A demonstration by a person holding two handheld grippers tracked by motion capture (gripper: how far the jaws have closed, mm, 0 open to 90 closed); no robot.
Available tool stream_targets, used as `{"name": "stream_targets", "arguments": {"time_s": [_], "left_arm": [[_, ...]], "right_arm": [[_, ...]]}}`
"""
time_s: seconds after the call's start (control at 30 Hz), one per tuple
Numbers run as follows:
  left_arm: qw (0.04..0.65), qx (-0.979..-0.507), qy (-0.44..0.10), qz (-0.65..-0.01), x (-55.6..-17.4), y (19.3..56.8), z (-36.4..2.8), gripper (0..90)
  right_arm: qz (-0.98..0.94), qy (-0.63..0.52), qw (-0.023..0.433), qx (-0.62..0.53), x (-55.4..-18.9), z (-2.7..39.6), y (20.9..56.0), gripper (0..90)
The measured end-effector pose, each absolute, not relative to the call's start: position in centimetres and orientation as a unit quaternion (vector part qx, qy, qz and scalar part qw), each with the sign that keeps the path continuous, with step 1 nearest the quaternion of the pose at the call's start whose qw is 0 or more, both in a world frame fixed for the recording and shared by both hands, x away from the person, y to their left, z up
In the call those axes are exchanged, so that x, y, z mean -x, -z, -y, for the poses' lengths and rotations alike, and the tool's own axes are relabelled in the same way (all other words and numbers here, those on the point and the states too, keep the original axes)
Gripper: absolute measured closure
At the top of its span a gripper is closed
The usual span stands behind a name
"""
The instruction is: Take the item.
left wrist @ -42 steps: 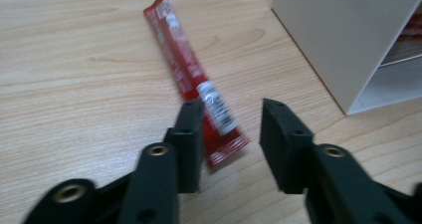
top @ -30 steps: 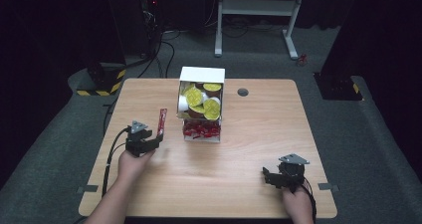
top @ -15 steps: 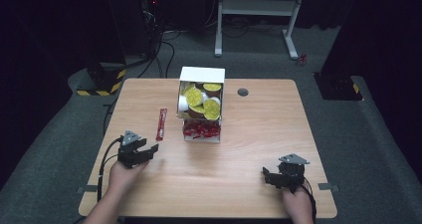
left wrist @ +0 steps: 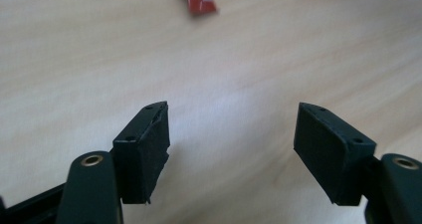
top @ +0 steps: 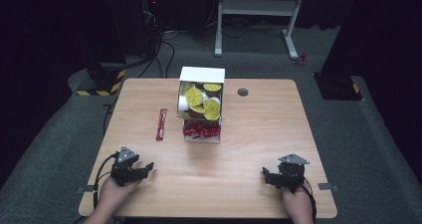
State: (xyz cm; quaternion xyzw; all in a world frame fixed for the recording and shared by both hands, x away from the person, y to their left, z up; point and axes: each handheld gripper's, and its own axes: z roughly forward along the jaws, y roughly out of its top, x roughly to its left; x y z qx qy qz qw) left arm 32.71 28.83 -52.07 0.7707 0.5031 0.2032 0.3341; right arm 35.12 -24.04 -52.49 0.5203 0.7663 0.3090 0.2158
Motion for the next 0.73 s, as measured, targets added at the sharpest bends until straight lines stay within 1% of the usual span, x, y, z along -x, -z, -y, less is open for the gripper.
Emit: {"name": "stream_targets", "arguments": {"time_s": [0.1,0.23,0.47,0.53,0.73], "left_arm": [[0.324,-0.774,-0.214,-0.5,-31.6,52.4,-29.3,28.9],[0.329,-0.77,-0.23,-0.495,-30.4,52.7,-29.9,26.4],[0.334,-0.77,-0.232,-0.492,-30.2,52.9,-29.7,22.6],[0.337,-0.769,-0.223,-0.495,-30.2,52.9,-29.8,21.4],[0.338,-0.773,-0.221,-0.489,-30.1,53.0,-29.9,17.6]], "right_arm": [[-0.766,-0.309,0.216,-0.52,-35.1,24.0,52.5,7.9],[-0.766,-0.309,0.216,-0.52,-35.1,24.0,52.5,7.9],[-0.766,-0.309,0.215,-0.521,-35.1,24.0,52.5,7.9],[-0.766,-0.309,0.215,-0.522,-35.1,24.0,52.5,7.8],[-0.766,-0.309,0.216,-0.52,-35.1,24.0,52.5,7.7]]}}
